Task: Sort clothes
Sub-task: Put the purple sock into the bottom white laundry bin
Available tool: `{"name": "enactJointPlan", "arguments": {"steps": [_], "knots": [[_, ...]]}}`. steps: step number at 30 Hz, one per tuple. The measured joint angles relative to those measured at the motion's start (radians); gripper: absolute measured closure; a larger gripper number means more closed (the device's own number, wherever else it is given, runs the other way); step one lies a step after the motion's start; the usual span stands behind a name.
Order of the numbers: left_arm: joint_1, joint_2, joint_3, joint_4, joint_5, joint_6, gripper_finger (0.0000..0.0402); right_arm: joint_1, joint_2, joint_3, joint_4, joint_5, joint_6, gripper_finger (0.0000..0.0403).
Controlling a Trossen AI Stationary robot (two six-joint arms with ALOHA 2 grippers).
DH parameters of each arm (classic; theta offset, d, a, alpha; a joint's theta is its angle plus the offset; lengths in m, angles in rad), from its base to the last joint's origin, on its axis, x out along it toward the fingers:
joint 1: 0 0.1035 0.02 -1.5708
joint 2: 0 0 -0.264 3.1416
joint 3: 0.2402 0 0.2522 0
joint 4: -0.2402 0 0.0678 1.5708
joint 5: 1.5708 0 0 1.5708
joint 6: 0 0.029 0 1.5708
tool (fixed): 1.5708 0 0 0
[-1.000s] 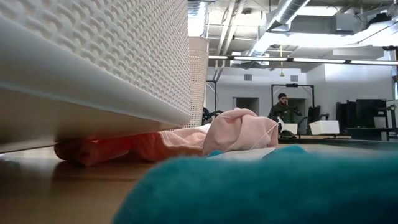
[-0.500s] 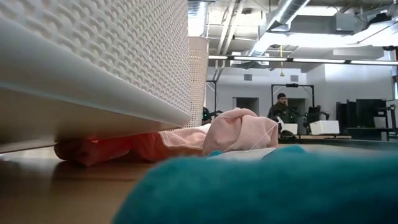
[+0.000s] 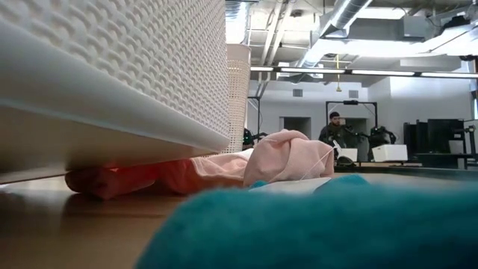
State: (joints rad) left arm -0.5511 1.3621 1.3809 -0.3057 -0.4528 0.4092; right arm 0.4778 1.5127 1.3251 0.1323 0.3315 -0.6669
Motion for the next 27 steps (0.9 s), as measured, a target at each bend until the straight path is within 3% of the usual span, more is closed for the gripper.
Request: {"name": "enactJointPlan", "arguments": {"steps": [13, 21, 27], "knots": [[-0.184, -0.001, 0.103, -0.220, -0.147, -0.057, 0.0400, -0.003, 0.000, 0.000, -0.146, 0.013, 0.136, 0.0316], [-0.256, -0.001, 0.130, -0.408, -0.148, -0.259, 0.0401, -0.002, 0.000, 0.000, -0.242, 0.111, 0.193, 0.0285], [-0.293, -0.001, 0.131, -0.497, -0.132, -0.379, 0.0401, -0.001, 0.000, 0.000, -0.301, 0.116, 0.268, 0.0272]]}}
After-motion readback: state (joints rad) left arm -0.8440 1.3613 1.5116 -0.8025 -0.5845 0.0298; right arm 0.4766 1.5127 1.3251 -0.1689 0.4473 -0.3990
